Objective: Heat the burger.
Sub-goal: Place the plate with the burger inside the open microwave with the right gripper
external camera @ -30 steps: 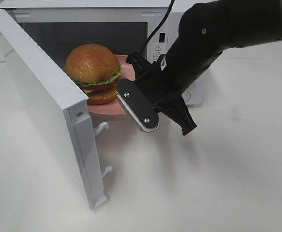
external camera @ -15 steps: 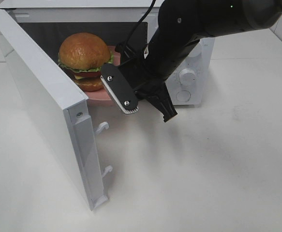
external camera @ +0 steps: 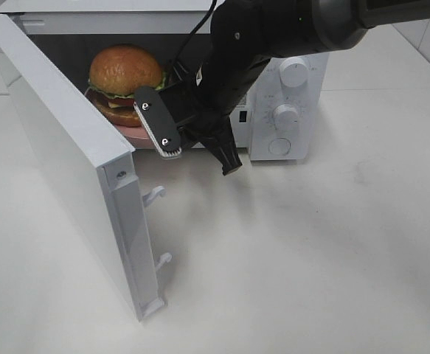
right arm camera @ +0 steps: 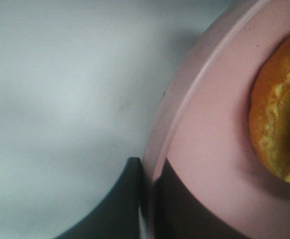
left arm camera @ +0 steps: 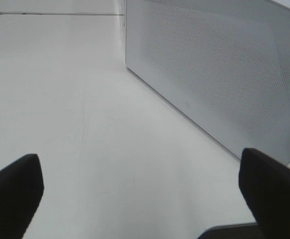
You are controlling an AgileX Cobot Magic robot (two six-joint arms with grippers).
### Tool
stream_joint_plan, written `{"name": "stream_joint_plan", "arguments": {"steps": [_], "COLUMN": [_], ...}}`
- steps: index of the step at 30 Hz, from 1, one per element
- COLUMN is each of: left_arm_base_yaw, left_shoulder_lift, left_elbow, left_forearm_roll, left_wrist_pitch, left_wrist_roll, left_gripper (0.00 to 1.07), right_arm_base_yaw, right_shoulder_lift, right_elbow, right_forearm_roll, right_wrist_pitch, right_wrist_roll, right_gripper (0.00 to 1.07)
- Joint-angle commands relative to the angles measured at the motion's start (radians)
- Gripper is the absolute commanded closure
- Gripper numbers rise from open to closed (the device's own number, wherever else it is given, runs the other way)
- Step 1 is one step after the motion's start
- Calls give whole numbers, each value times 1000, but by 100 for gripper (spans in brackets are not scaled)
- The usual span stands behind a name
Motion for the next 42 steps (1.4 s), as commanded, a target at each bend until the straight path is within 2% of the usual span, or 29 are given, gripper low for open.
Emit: {"name": "stream_joint_plan", "arguments": {"steps": [1,12,24,32,37,39,40,41,42], "left_arm_base_yaw": [-6,-6,-6,-6,-6,-6,-6,-6,-6], "left_shoulder_lift": [-15,-15,-15,-15,-15,-15,-15,-15,-15], "left_elbow": [-1,-1,-1,-1,-1,-1,-1,-1,-1], "left_forearm_roll": [-6,-4,-3,-3,-3,-3,-3,-3,-3], "left_wrist_pitch": [-14,-14,-14,-14,-14,-14,-14,-14,-14], "left_wrist_roll": [3,3,3,3,3,3,3,3,3], "left_gripper": [4,4,4,4,4,4,4,4,4], "right_arm_base_yaw": [1,1,-13,-25,-37,-41,-41,-46,-46], "right_shoulder_lift": [25,103,219,249,258,263,263,263,263], "right_elbow": [-71,-176,-356,-375,-375,-375,-375,-375,-375], "right_forearm_roll": [-22,-43,-98,-100,-99,-100,-100,-99,-99], "right_wrist_pitch": [-42,-42,-16,-14,-33,-35,-35,-37,-37], "right_wrist_roll": [36,65,161,161,165,187,187,189,189], "right_gripper": [107,107,107,106,99,90,90,83,83]}}
